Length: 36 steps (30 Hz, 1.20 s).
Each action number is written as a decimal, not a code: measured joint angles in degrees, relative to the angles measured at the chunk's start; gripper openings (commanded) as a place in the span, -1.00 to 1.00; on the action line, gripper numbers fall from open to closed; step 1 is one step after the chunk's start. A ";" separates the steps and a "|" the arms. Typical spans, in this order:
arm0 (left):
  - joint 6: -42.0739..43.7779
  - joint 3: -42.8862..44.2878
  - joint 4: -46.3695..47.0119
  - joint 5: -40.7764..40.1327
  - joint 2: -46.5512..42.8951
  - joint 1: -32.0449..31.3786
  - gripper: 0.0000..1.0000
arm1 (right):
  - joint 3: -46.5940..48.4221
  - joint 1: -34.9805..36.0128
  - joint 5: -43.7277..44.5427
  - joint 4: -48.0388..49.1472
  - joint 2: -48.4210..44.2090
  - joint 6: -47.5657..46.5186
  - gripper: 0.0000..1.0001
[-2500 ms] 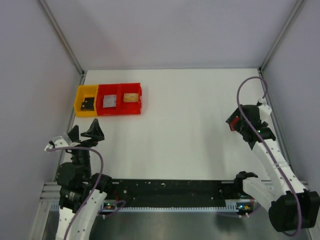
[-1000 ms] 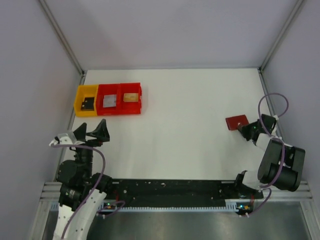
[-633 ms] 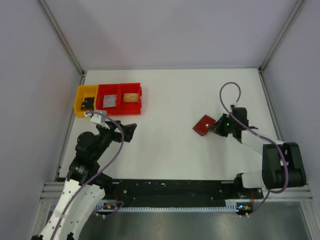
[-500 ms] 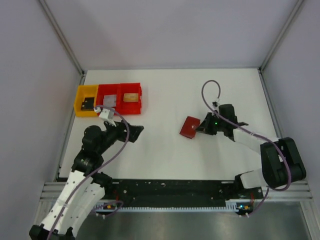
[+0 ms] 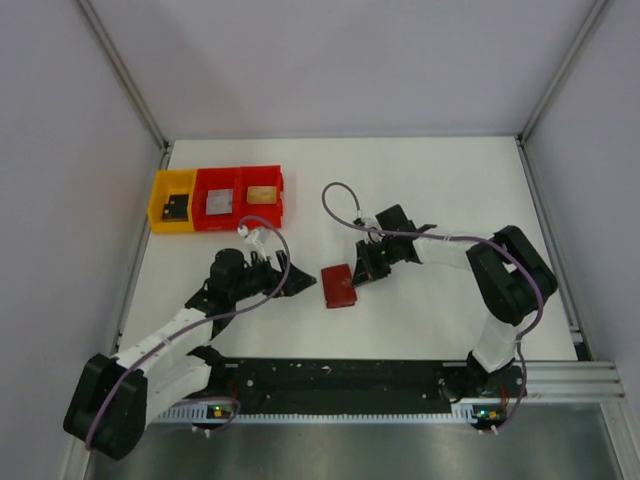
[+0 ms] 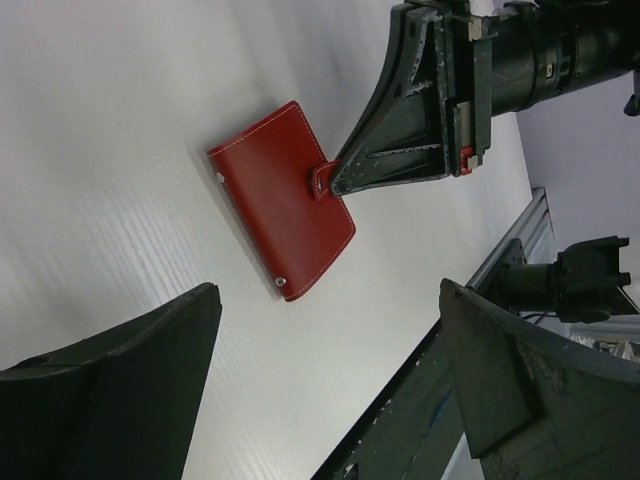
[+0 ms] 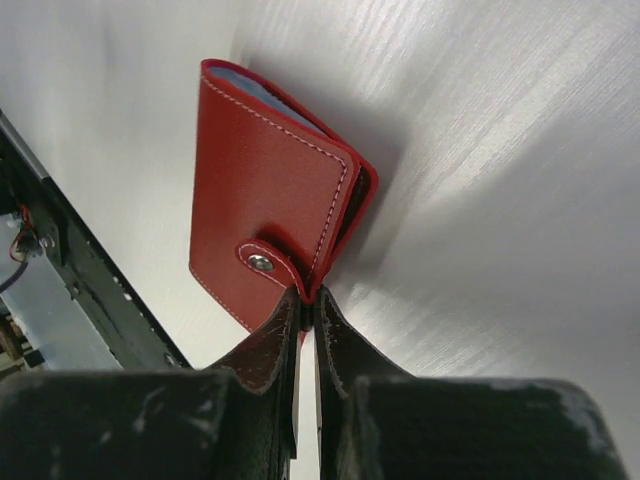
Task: Take the credit cards out of the card holder
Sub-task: Move the card holder to the center of the board.
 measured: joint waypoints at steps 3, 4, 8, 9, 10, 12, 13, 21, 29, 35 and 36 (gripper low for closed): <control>-2.54 -0.04 4.33 -0.83 5.18 -3.08 0.75 | 2.23 0.00 0.63 -3.72 1.68 -2.38 -0.43; -3.19 -0.04 5.16 -1.57 6.47 -3.91 0.74 | 2.86 0.00 1.57 -4.92 1.68 -3.08 -0.34; -7.37 -0.04 7.82 -5.84 12.15 -6.97 0.72 | 5.22 0.33 6.38 -9.46 1.27 -4.61 -0.06; -8.28 -0.04 8.04 -6.80 13.35 -7.34 0.69 | 5.49 0.81 8.70 -10.58 0.66 -4.81 -0.06; -9.16 -0.04 8.31 -7.76 14.49 -7.69 0.67 | 5.55 1.44 11.17 -11.52 -0.20 -4.74 -0.07; -10.75 -0.04 8.83 -9.18 16.68 -8.20 0.65 | 5.62 3.52 17.14 -13.49 -2.21 -4.20 -0.11; -11.56 -0.04 9.22 -9.75 17.75 -8.46 0.61 | 5.79 4.79 19.98 -14.36 -3.17 -3.72 -0.14; -15.50 1.01 13.25 -12.04 24.20 -11.43 0.48 | 9.86 15.23 36.61 -17.16 -6.23 0.92 -0.34; -17.66 1.97 17.11 -12.98 28.17 -12.98 0.43 | 13.07 17.03 39.23 -16.74 -1.68 4.07 -0.35; -18.08 2.54 18.05 -13.57 29.77 -13.53 0.34 | 13.07 17.79 39.15 -16.72 1.18 5.40 -0.26; -18.08 2.60 18.38 -13.62 30.08 -13.64 0.33 | 13.07 17.90 39.15 -16.68 1.44 5.70 -0.25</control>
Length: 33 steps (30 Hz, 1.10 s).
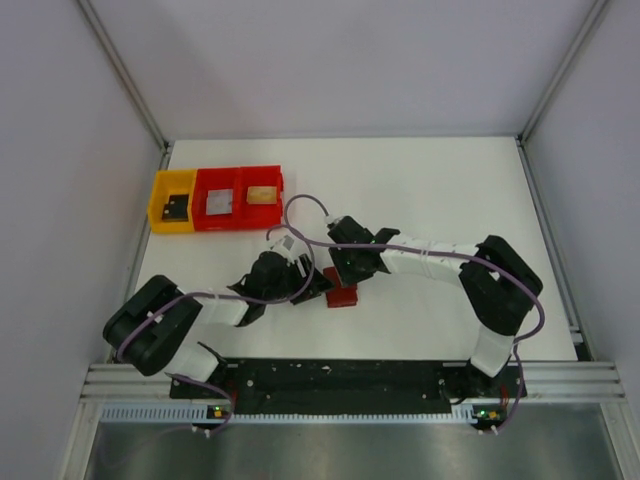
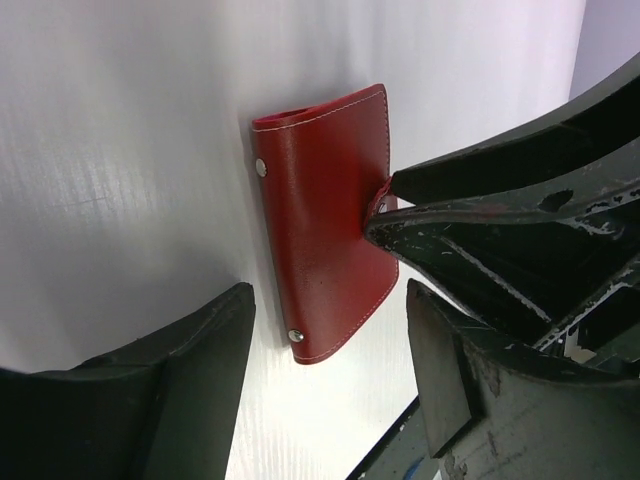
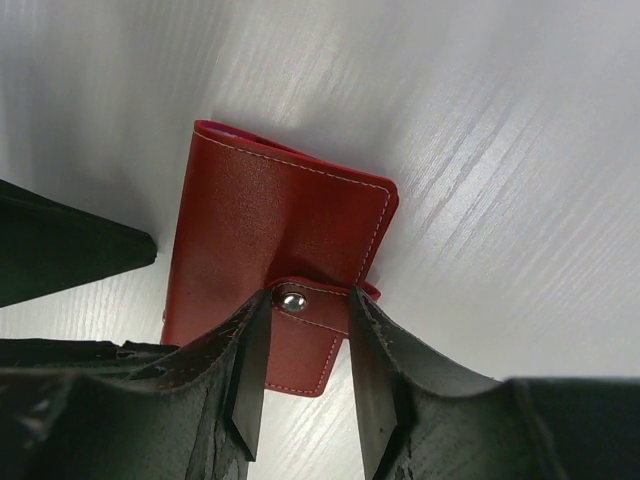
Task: Take the credit cards out of the card holder
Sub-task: Open the card holder at the center of the board.
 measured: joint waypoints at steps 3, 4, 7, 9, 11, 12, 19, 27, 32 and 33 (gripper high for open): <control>-0.39 0.31 0.94 -0.02 1.01 -0.22 0.30 | 0.00 0.13 0.02 0.13 0.20 0.31 -0.22; -0.52 0.52 1.27 -0.02 1.44 -0.37 0.29 | 0.00 0.13 0.00 0.20 0.24 0.46 -0.21; -0.76 1.25 1.79 -0.04 2.69 -0.72 0.21 | 0.00 0.15 0.02 0.35 0.48 0.59 -0.21; -0.81 1.68 1.99 -0.04 3.58 -0.92 0.15 | 0.00 0.15 0.07 0.44 0.63 0.61 -0.22; -0.79 2.14 2.29 -0.07 4.44 -1.11 0.06 | 0.00 0.22 0.26 0.46 0.70 0.63 -0.24; -0.81 2.23 2.38 -0.11 4.72 -1.14 -0.04 | 0.00 0.24 0.48 0.46 0.70 0.63 -0.27; -0.92 2.29 1.38 -1.95 6.01 -1.40 -0.94 | 0.00 0.39 2.05 0.37 0.70 0.57 -0.52; -1.05 2.32 1.51 -2.34 6.10 -1.53 -1.00 | 0.04 0.59 2.95 0.26 0.55 0.48 -0.97; -1.27 2.32 1.64 -3.08 6.08 -1.90 -1.00 | -0.15 0.35 3.34 0.22 -0.33 0.46 -1.00; -1.29 2.32 1.73 -3.21 6.08 -1.90 -1.00 | -0.24 0.24 3.21 0.26 -0.70 0.46 -1.00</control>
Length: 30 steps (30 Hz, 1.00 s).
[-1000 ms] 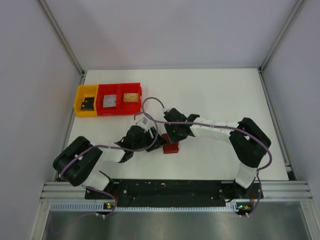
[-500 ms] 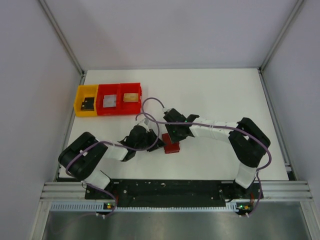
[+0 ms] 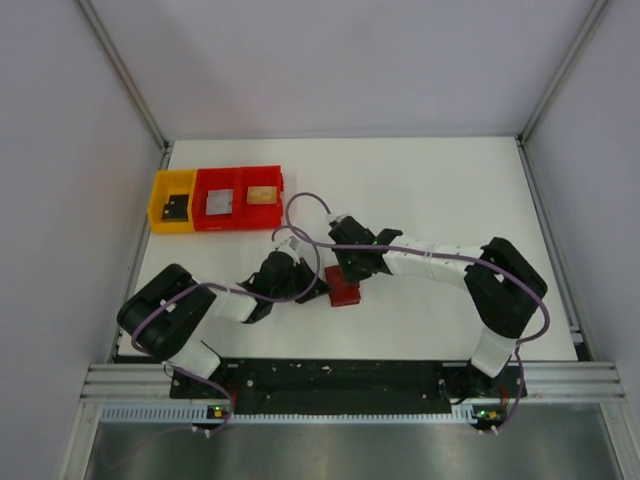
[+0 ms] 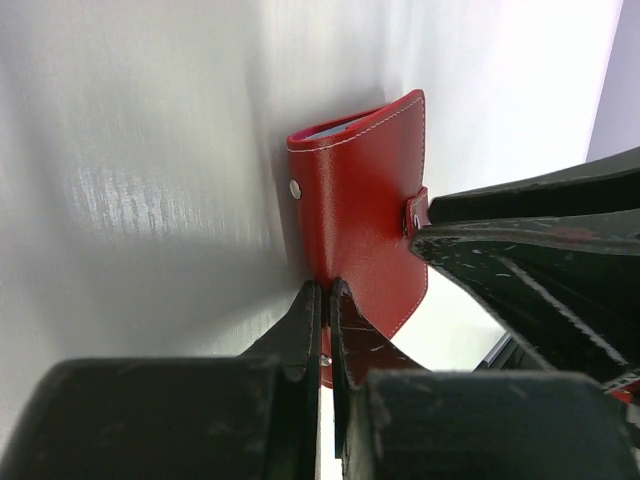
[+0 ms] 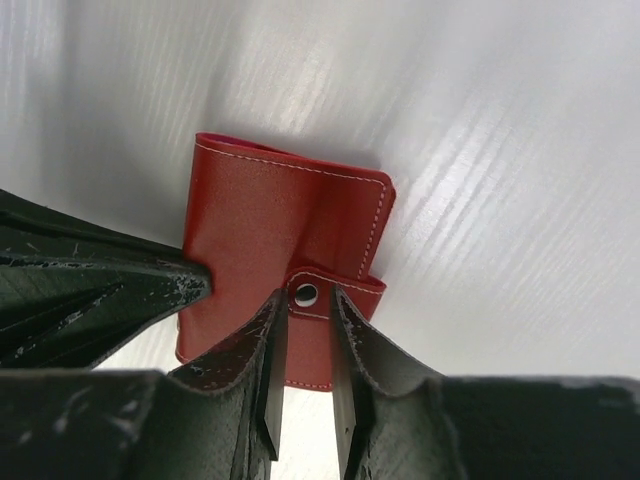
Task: Take the credit cards out of the card holder
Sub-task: Open the card holder at the center of the board.
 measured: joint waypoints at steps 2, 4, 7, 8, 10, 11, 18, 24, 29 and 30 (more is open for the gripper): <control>-0.07 0.00 0.00 -0.26 0.00 -0.11 -1.00 | -0.68 -0.52 -0.26 0.26 -1.25 0.00 -1.00; -0.15 0.00 -0.17 -0.46 0.00 -0.13 -1.00 | -1.77 -1.77 0.00 0.13 -3.30 -0.59 -1.00; -0.15 0.00 -0.26 -0.57 -0.02 -0.20 -1.00 | -4.13 -4.92 0.15 0.46 -6.12 -0.61 -1.00; -0.17 0.00 -0.37 -0.66 -0.11 -0.22 -1.00 | -5.14 -6.23 0.15 0.52 -6.91 -0.63 -1.00; -0.15 0.02 -0.68 -0.83 -0.28 -0.24 -1.00 | -6.43 -7.82 0.20 0.50 -7.52 -0.74 -0.95; -0.15 0.02 -0.72 -0.83 -0.28 -0.24 -1.00 | -7.06 -8.48 0.28 0.46 -7.58 -0.94 -0.83; -0.13 0.07 -2.84 -1.46 -1.79 -0.26 -1.00 | -8.31 -3.87 0.02 2.38 -8.50 -2.01 -0.07; -0.42 -0.09 -3.58 -1.97 -2.49 -0.33 -1.00 | -3.34 2.67 3.37 3.91 -5.75 -1.99 -0.08; -1.05 -0.22 -3.52 -2.14 -2.51 -0.35 -1.00 | -0.39 4.85 6.91 4.76 -1.18 -1.90 -0.21; -1.11 -0.22 -3.52 -2.16 -2.51 -0.35 -1.00 | -0.22 5.07 7.39 4.63 -0.50 -1.88 -0.22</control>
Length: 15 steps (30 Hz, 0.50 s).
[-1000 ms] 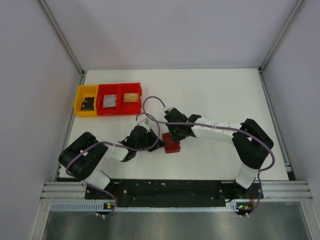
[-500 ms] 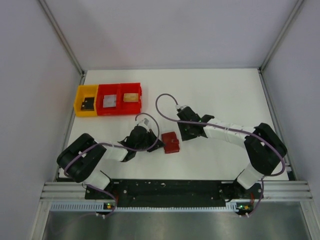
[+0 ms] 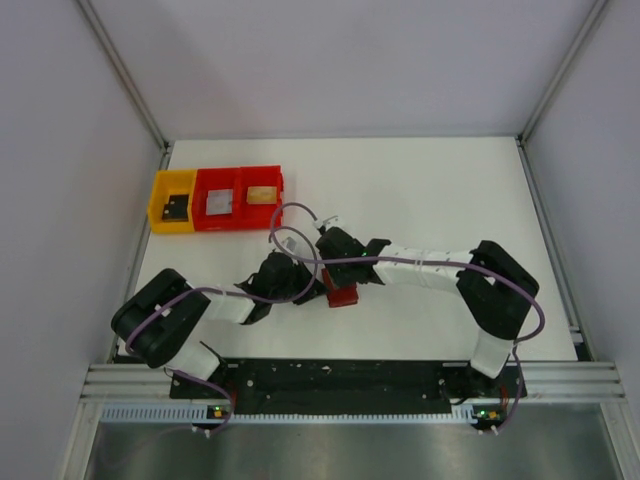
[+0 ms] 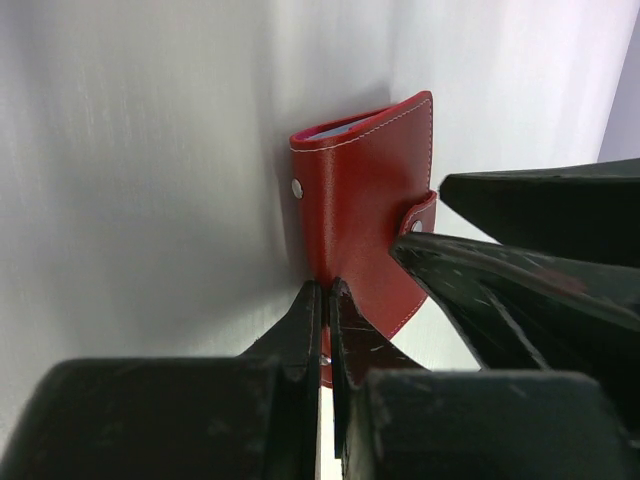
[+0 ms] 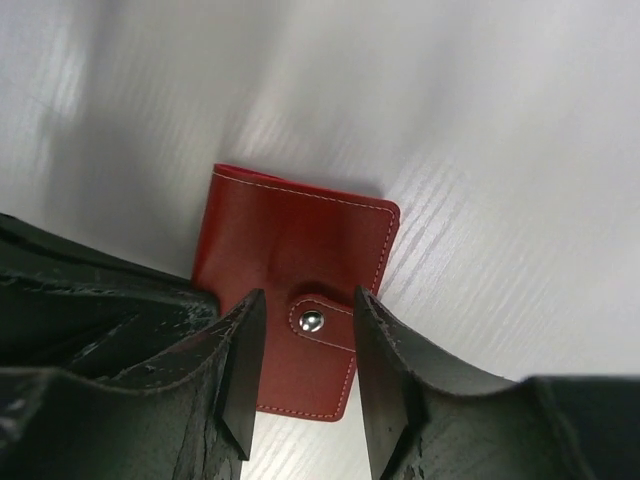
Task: Take the credit cards out of the card holder
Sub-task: Open the card holder at the center of the board.
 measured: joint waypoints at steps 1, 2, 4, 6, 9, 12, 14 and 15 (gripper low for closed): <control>-0.07 -0.02 0.00 0.00 0.00 0.00 -1.00 | 0.02 0.15 0.66 0.07 0.74 0.02 -0.23; -0.11 -0.02 0.00 -0.02 0.00 -0.02 -1.00 | 0.02 0.24 1.25 -0.20 1.40 0.09 -0.24; -0.13 -0.02 -0.02 -0.17 0.00 -0.07 -1.00 | 0.02 0.31 2.36 -0.70 2.32 0.42 -0.26; -0.26 -0.11 0.09 -0.33 -0.02 -0.09 -1.00 | 0.04 0.44 3.19 -0.70 2.43 0.59 -0.28; -0.59 -0.46 0.33 -0.72 -0.33 -0.17 -1.00 | 0.04 0.55 3.98 -0.81 2.43 0.92 -0.37; -1.03 -0.76 0.37 -1.07 -0.76 -0.24 -1.00 | 0.04 0.55 4.17 -0.79 2.43 1.14 -0.47; -1.20 -0.85 0.35 -1.29 -0.98 -0.33 -1.00 | 0.04 0.79 4.63 -0.81 2.43 1.49 -0.55; -1.27 -0.90 0.37 -1.42 -1.14 -0.37 -1.00 | 0.04 0.85 5.07 -0.85 2.43 1.55 -0.58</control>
